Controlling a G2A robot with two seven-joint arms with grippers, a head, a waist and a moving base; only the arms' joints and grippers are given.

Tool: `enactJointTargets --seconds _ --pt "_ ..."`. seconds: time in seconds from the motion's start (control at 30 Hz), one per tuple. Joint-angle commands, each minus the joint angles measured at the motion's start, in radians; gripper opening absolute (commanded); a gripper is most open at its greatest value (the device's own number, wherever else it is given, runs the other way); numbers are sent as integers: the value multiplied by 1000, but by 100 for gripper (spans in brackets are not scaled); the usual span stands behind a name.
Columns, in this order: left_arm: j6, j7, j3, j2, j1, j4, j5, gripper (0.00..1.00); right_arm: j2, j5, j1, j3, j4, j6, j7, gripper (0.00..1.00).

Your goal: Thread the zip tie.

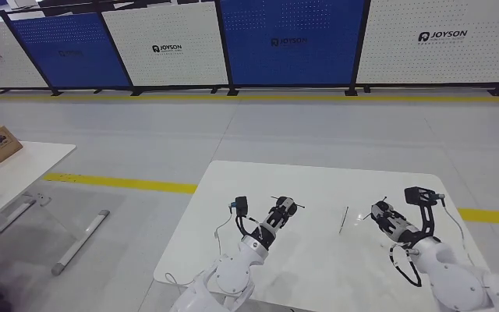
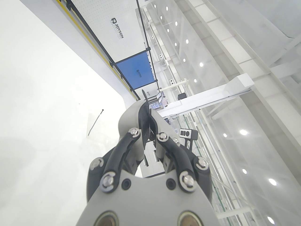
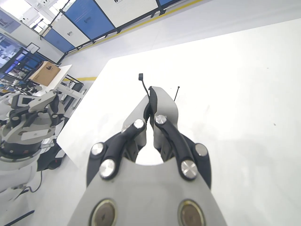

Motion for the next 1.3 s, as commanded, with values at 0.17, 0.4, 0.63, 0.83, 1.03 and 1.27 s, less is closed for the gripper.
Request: enactJointTargets --seconds 0.17,0.4,0.63,0.83,1.03,1.27 --pt "0 0 0 0 0 0 0 0 0 0 0 0 0 0 0 0" --pt "0 0 0 0 0 0 0 0 0 0 0 0 0 0 0 0" --pt "0 0 0 0 0 0 0 0 0 0 0 0 0 0 0 0" --pt "0 0 0 0 0 0 0 0 -3 48 -6 -11 5 -60 -92 0" --pt "0 0 0 0 0 0 0 0 -4 33 10 -37 27 -73 -102 0" --pt "0 0 0 0 0 0 0 0 -4 33 10 -37 27 -73 -102 0"
